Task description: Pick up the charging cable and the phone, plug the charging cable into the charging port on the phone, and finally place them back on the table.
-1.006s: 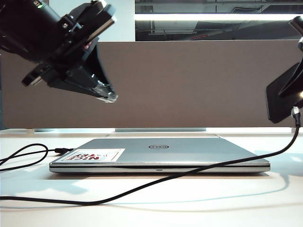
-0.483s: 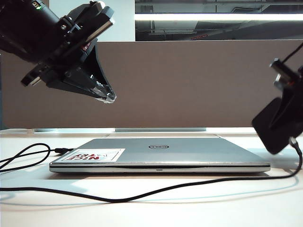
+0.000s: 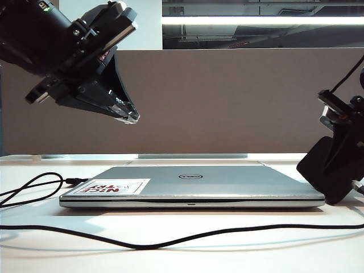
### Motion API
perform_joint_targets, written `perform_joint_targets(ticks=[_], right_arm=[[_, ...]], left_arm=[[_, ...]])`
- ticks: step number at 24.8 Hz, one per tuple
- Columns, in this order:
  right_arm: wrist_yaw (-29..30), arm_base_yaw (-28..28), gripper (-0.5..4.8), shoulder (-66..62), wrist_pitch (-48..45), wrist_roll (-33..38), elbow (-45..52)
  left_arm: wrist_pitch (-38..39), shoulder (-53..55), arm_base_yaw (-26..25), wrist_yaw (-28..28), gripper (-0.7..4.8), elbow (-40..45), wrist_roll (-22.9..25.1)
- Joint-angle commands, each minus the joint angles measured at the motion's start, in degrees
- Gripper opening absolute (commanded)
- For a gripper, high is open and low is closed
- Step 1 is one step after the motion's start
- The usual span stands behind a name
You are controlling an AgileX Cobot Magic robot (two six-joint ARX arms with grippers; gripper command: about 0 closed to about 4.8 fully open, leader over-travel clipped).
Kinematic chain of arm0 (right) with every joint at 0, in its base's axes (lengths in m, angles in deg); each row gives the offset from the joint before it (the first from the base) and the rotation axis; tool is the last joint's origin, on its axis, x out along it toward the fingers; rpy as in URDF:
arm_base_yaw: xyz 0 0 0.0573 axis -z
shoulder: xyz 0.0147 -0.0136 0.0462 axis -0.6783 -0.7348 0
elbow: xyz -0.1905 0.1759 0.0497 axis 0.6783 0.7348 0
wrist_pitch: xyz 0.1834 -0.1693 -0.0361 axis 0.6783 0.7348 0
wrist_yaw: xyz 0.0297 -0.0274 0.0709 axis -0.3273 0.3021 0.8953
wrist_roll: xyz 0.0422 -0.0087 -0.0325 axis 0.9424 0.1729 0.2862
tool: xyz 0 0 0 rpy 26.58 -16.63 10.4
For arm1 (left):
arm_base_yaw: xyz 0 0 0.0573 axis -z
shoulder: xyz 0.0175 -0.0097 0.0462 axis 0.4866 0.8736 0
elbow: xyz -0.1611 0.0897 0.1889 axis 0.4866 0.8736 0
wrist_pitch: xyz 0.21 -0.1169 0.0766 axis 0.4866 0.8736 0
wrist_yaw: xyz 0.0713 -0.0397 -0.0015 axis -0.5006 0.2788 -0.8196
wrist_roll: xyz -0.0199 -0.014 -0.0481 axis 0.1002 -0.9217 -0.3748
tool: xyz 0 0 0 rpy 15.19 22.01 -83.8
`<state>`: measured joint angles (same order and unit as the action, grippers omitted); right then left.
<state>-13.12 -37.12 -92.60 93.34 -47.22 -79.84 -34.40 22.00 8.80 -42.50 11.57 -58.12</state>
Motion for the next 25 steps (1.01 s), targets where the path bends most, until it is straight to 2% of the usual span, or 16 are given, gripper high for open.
perform_joint_targets(ticks=[1, 5, 9, 12, 14, 16, 17, 21, 25], right_arm=[[-3.4, 0.1, 1.77, 0.5, -1.2, -0.5, -0.5], [-12.0, 0.2, 1.76, 0.7, 3.2, -0.5, -4.2], [-16.0, 0.2, 1.76, 2.8, 6.3, -0.5, -8.0], [-16.5, 0.2, 1.7, 7.3, 6.9, -0.4, -8.9], [-16.6, 0.2, 1.27, 9.8, 7.2, -0.2, -8.8], [-18.0, 0.0, 0.24, 14.4, 8.0, 0.3, -8.8], [-19.7, -0.5, -0.05, 17.5, 7.8, 0.3, -8.7], [-21.8, -2.7, -0.05, 26.8, 3.3, -0.2, -6.0], [-24.6, -5.9, -0.05, 39.9, -6.3, 0.1, 4.7]], left_arm=[[-0.7, -0.2, 0.0, 0.1, -0.06, -0.2, 0.1], [-0.7, -0.2, 0.0, 0.1, -0.06, -0.2, 0.1], [-0.7, -0.2, 0.0, 0.1, -0.06, -0.2, 0.1], [-0.7, -0.2, 0.0, 0.1, -0.06, -0.2, 0.1], [-0.7, -0.4, 0.0, 0.1, -0.06, -0.2, 0.1], [-0.1, -1.7, -0.1, 0.1, -0.06, -0.2, 2.0], [0.3, -3.2, -0.1, 0.1, -0.06, -0.2, 4.4], [1.2, -8.7, -0.4, 0.1, -0.06, -0.1, 4.1], [4.8, -15.9, -2.2, 0.0, -0.06, 2.1, 4.1]])
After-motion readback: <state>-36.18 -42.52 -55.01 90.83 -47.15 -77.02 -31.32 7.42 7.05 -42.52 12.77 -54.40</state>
